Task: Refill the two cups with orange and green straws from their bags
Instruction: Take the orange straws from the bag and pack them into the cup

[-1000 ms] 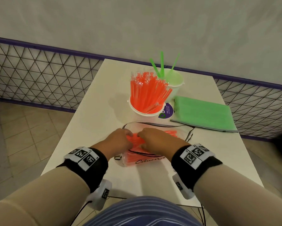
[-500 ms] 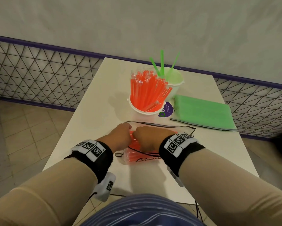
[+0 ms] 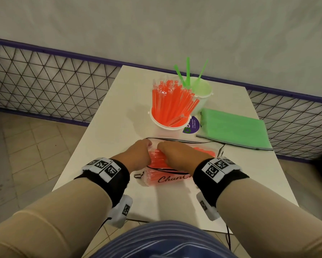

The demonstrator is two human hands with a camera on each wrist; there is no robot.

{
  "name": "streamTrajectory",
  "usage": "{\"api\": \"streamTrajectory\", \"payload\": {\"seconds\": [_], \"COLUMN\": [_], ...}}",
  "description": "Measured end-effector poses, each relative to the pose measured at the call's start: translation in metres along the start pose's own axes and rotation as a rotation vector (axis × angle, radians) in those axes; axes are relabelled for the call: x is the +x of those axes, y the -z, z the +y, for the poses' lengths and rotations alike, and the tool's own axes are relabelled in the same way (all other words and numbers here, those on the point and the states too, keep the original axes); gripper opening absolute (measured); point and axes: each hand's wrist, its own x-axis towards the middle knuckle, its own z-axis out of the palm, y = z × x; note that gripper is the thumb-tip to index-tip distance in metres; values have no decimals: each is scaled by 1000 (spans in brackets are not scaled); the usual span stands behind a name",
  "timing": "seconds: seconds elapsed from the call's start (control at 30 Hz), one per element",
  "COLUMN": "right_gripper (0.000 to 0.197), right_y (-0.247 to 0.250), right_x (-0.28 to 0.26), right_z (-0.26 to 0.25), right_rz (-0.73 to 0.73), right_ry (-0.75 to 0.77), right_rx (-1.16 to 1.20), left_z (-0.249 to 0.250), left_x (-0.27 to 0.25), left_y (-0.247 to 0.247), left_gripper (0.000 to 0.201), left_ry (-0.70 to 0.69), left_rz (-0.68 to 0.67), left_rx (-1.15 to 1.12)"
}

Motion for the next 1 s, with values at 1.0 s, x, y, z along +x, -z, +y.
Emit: {"api": "streamTrajectory", "payload": {"seconds": [1.0], "right_gripper": [12], "right_y": [171], "right_x": [-58], "right_z": [-10], "right_rz": [938], "right_ry": [-113], "right_rx": [1148], "left_z": [44], "left_x": [11], "left_y": [30], "left_gripper": [54], "left_ry": [-186], "left_rz": [310], "left_rx": [-193]}}
